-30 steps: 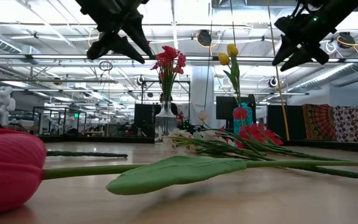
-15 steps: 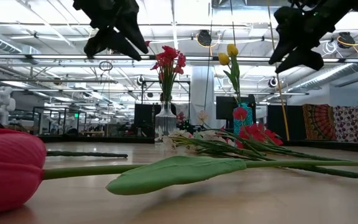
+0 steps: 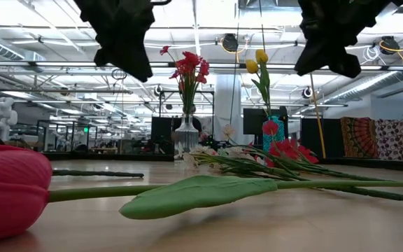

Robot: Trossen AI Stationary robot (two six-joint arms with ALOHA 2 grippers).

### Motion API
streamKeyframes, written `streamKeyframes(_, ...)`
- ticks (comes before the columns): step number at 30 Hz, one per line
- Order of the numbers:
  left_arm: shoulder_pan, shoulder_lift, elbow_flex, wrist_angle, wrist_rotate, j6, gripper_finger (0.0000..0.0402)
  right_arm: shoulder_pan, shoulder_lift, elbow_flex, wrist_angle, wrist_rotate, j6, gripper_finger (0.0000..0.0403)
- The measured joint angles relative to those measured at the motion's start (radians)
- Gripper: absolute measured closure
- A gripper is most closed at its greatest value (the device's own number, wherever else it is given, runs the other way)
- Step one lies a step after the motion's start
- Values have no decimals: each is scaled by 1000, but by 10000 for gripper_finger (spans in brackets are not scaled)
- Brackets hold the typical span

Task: Sort flowers into vase by color
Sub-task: Put the right white flower into the blue vase

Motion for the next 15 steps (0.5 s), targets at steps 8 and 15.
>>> streamKeyframes(8,35,-77,-122,54,66,80,290,135,185,113,4,99,104,399)
streamKeyframes(15,42,-292,-384,203,105,16,290,160,386,347,-164,136,129,402)
